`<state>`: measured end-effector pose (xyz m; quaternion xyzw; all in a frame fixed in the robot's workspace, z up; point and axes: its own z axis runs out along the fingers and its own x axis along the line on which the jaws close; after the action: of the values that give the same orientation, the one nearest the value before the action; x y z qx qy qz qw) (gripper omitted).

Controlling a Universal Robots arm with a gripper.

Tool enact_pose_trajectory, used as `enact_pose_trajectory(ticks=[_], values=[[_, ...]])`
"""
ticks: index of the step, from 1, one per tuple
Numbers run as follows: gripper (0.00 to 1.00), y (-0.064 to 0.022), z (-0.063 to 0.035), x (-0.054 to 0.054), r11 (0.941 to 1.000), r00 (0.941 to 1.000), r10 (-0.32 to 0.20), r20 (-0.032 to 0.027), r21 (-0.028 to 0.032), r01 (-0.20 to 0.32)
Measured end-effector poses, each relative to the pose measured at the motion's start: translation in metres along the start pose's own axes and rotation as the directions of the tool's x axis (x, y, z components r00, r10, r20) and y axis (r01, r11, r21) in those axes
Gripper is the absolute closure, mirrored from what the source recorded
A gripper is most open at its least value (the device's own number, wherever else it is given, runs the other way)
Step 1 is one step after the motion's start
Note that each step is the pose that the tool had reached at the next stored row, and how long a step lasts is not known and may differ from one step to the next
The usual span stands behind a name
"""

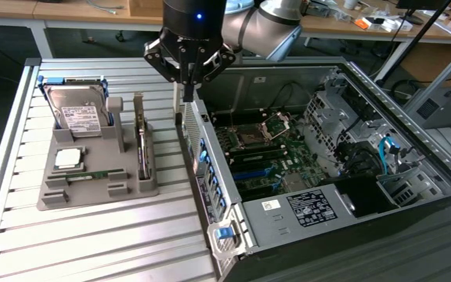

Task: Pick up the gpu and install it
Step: 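Reach for the gpu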

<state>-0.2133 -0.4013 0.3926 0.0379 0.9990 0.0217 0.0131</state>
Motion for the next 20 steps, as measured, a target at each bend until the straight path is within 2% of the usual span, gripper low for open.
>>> enact_pose_trajectory(ticks=[20], values=[[0.89,-0.0008,-0.0002,0.0057,1.0,1.0,0.0,0.0,0.0001,0.0]])
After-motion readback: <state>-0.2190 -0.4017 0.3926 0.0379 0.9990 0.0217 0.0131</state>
